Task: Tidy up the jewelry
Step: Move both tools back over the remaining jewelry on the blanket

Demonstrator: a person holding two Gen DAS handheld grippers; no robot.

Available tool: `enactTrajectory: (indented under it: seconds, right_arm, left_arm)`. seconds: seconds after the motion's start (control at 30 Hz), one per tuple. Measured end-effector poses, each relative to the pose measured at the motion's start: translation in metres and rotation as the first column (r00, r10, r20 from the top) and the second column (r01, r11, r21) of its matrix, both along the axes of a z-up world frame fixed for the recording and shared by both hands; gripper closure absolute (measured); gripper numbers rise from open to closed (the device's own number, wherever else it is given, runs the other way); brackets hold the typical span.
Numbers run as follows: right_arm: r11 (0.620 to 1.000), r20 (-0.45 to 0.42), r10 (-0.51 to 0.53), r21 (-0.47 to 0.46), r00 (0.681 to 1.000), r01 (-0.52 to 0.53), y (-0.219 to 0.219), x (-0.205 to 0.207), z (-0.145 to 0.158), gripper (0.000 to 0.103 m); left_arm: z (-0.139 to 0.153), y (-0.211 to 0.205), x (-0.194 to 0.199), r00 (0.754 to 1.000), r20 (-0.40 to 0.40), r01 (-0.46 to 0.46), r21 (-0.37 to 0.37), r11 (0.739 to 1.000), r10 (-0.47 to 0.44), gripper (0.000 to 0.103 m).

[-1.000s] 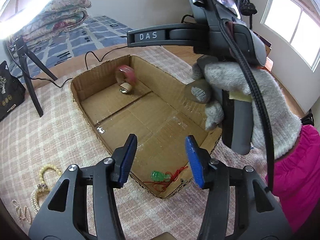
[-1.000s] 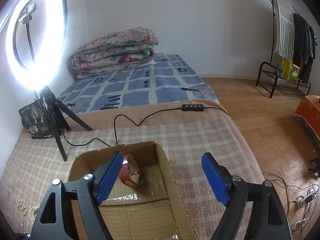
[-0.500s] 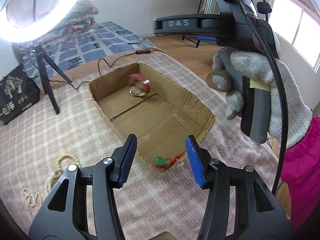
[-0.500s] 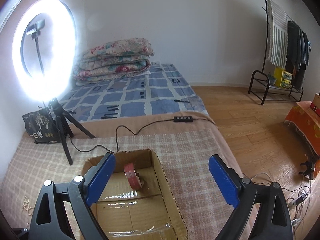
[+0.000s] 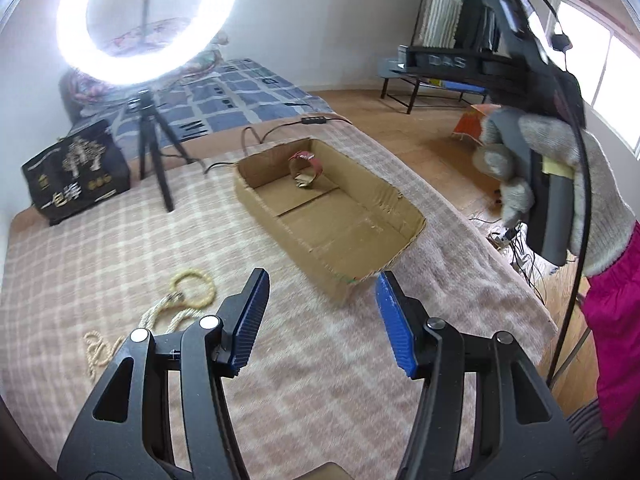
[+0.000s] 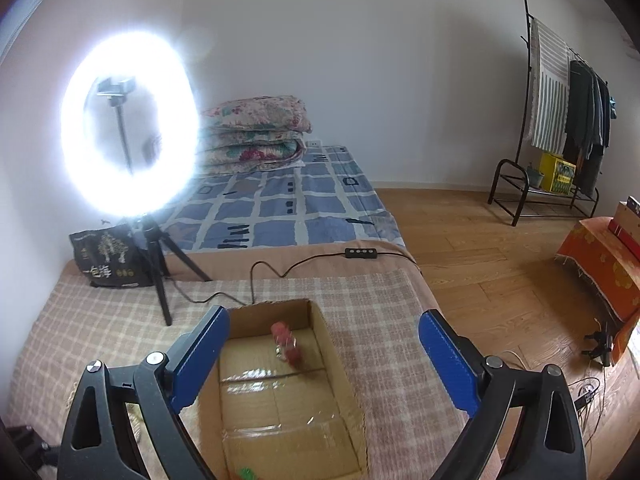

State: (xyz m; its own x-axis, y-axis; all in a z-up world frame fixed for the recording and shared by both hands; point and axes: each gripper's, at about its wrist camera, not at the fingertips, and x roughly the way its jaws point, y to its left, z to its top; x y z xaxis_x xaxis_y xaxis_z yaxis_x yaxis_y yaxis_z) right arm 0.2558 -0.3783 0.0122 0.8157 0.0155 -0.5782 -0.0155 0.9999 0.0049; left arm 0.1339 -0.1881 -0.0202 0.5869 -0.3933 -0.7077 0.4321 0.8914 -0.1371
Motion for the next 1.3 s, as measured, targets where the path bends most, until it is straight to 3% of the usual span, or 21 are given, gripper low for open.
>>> enactTrajectory:
  seconds: [0.33,0.57,0.73,0.9,1.23,1.3]
  right_arm:
    - [0.996,-0.039,0.089,0.026,0.995,-0.088,0.039,-0.062,-0.016,0.006]
    - [0.986,-0.057,0.166,0.026,0.985,-0.164,0.080,-0.101,-0.034,0.006]
    - [0.973,-0.027,0.230,0.042,0.973,-0.228,0.110,-0.126,-0.047,0.006]
    - [0.958,-0.028,0.285,-0.001,0.958,-0.286,0.140,-0.132,-0.069,0.006]
    - [0.937,-0.183,0.342,-0.014,0.922,-0.350,0.172,-0.100,-0.118,0.009]
    - [0.936,-0.229,0.347,0.017,0.909,-0.353,0.173,-0.089,-0.128,0.014]
  left_arm:
    - [0.002,0.097,-0.027,0.993,-0.022,-0.121,-0.035,0.992,0.120,0.046]
    - [0.006,0.173,-0.042,0.973,-0.011,-0.233,-0.043,0.972,0.232,0.046]
    - [-0.007,0.216,-0.055,0.955,-0.030,-0.297,-0.021,0.955,0.296,0.046]
    - [-0.034,0.238,-0.063,0.945,-0.083,-0.316,0.012,0.949,0.316,0.046]
    - [-0.075,0.242,-0.068,0.947,-0.163,-0.272,0.058,0.961,0.278,0.046]
    - [-0.085,0.242,-0.068,0.944,-0.190,-0.261,0.071,0.963,0.270,0.054]
